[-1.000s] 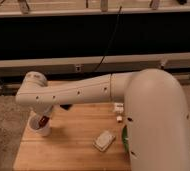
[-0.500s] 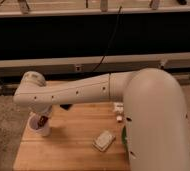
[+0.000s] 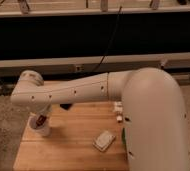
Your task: Place the pepper in the ceramic cup
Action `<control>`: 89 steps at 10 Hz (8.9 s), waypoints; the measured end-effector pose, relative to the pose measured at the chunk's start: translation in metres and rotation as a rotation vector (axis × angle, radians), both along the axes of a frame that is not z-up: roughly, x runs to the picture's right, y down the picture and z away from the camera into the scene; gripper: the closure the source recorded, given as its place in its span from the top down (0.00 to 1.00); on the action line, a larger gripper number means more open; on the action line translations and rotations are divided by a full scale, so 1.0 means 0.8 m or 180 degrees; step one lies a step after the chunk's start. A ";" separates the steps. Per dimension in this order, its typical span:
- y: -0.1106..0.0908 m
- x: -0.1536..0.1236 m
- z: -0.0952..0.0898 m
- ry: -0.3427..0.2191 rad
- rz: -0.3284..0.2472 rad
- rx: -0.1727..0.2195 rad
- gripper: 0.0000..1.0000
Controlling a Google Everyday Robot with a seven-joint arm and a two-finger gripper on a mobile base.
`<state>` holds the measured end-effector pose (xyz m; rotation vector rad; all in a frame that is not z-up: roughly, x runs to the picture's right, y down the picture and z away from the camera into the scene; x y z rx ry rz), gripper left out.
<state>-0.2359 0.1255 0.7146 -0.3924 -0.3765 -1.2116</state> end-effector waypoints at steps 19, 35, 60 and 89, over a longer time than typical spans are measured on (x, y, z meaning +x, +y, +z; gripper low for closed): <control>0.001 -0.006 -0.008 0.0182 0.0067 0.0066 0.05; 0.005 0.001 -0.009 0.0415 0.0255 0.0085 0.05; 0.009 0.010 -0.012 0.0609 0.0508 0.0089 0.05; 0.014 0.018 -0.015 0.0795 0.0701 0.0055 0.05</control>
